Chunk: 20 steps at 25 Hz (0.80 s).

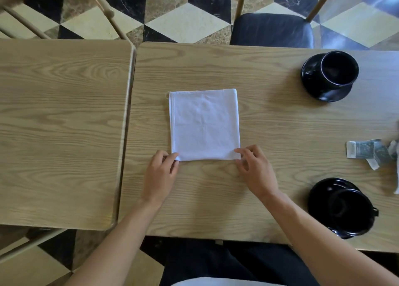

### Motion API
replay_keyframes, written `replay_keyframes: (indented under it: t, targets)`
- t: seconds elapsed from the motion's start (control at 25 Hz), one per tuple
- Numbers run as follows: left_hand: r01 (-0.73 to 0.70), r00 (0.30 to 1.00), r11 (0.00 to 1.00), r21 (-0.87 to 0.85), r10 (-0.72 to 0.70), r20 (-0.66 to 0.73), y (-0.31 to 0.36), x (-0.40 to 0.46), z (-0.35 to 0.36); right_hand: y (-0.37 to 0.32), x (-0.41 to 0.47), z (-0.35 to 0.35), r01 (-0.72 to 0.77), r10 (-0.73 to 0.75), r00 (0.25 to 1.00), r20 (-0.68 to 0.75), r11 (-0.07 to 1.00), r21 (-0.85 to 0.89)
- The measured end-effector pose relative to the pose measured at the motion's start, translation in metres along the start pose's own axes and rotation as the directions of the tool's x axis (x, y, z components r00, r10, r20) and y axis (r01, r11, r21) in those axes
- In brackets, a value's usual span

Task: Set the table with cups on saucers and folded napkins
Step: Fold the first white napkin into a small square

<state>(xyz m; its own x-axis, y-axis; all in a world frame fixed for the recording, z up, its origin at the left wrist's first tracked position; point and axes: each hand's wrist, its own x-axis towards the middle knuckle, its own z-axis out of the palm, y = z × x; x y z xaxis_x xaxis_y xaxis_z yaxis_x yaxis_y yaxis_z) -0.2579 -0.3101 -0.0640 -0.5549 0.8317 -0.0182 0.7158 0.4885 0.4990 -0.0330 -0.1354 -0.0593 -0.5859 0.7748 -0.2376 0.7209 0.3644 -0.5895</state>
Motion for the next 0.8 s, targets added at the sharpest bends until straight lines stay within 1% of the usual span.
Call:
replay_keyframes:
  t: [0.08,0.12,0.2,0.28,0.4,0.48,0.56,0.64,0.68,0.72,0.8]
  targets:
    - [-0.089,0.996,0.995,0.047,0.088,0.025,-0.007,0.004,-0.004,0.005,0.006,-0.009,0.083,-0.081,0.996,0.043,0.996,-0.045]
    - [-0.142,0.99,0.986,0.083,0.14,0.027,-0.011,0.006,-0.005,0.008,0.009,-0.013,0.155,-0.151,0.987,0.053,0.985,-0.077]
    - [-0.258,0.965,0.946,0.197,0.261,0.014,-0.018,0.011,-0.009,0.014,0.014,-0.018,0.341,-0.339,0.94,0.045,0.921,-0.19]
    - [-0.37,0.922,0.873,0.318,0.388,0.01,-0.022,0.015,-0.013,0.019,0.017,-0.021,0.465,-0.476,0.879,0.04,0.835,-0.295]
    - [-0.491,0.856,0.772,0.403,0.514,0.057,-0.022,0.019,-0.015,0.016,0.026,-0.022,0.554,-0.575,0.818,0.035,0.768,-0.322]
    - [-0.533,0.834,0.769,0.352,0.549,0.064,-0.019,0.022,-0.018,0.011,0.029,-0.023,0.581,-0.588,0.806,0.062,0.768,-0.27]
    - [-0.53,0.845,0.818,0.221,0.53,0.065,-0.017,0.024,-0.021,0.009,0.028,-0.024,0.594,-0.584,0.804,0.11,0.781,-0.194]
    - [-0.488,0.87,0.871,0.06,0.479,0.114,-0.016,0.023,-0.024,0.008,0.022,-0.026,0.584,-0.56,0.809,0.179,0.801,-0.132]
    - [-0.436,0.888,0.899,-0.03,0.436,0.149,-0.015,0.02,-0.026,0.008,0.019,-0.027,0.561,-0.535,0.82,0.202,0.822,-0.099]
    - [-0.355,0.911,0.928,-0.114,0.371,0.179,-0.013,0.018,-0.027,0.007,0.017,-0.029,0.523,-0.501,0.84,0.208,0.85,-0.065]
    - [-0.16,0.963,0.967,-0.2,0.197,0.182,-0.008,0.017,-0.029,0.002,0.017,-0.033,0.418,-0.409,0.895,0.179,0.909,-0.01]
